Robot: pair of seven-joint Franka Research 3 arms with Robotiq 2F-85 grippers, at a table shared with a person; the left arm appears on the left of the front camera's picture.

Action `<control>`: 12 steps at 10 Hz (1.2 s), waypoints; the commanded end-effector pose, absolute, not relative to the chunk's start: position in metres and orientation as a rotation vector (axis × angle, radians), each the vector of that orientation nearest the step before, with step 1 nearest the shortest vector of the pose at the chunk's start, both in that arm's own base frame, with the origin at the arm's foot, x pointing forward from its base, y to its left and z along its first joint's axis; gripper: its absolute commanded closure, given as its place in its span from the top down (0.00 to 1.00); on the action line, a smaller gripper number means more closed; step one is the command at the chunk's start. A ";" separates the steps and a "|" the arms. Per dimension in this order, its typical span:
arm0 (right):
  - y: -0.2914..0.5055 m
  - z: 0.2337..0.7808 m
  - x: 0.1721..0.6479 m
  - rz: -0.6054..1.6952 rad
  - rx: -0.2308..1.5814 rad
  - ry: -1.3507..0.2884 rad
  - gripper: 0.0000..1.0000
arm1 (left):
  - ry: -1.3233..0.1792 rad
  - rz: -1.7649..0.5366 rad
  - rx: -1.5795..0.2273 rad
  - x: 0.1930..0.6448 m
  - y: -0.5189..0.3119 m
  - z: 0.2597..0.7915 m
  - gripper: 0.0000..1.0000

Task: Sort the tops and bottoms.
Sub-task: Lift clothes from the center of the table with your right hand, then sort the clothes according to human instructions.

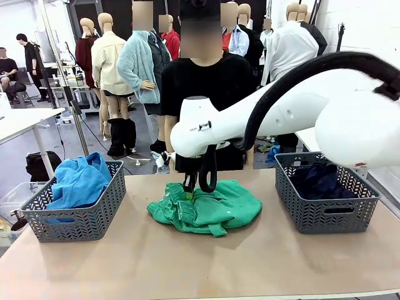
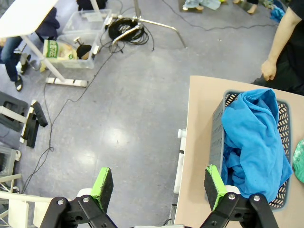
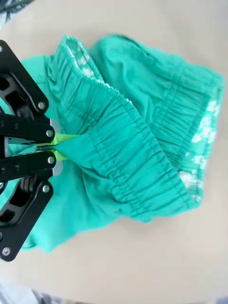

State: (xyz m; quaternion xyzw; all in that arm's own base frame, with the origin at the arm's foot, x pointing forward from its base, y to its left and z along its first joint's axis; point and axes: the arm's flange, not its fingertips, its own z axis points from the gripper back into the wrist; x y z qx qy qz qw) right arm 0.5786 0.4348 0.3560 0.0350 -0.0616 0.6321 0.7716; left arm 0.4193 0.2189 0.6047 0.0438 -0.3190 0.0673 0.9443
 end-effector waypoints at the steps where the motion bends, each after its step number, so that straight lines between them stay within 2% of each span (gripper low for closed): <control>1: 0.411 0.413 0.537 1.317 -0.006 -0.170 0.00 | -0.635 0.136 0.106 0.417 0.220 0.605 1.00; 4: 0.400 0.504 0.493 1.350 -0.022 -0.185 0.00 | -0.635 0.136 0.106 0.417 0.220 0.605 1.00; 8: 0.387 0.606 0.439 1.214 -0.057 -0.297 0.00 | -0.635 0.136 0.106 0.417 0.220 0.605 1.00; 10: 0.388 0.629 0.430 1.256 -0.066 -0.326 0.00 | -0.635 0.136 0.106 0.417 0.220 0.605 1.00; 12: 0.390 0.629 0.437 1.247 -0.071 -0.306 0.00 | -0.635 0.136 0.106 0.417 0.220 0.605 1.00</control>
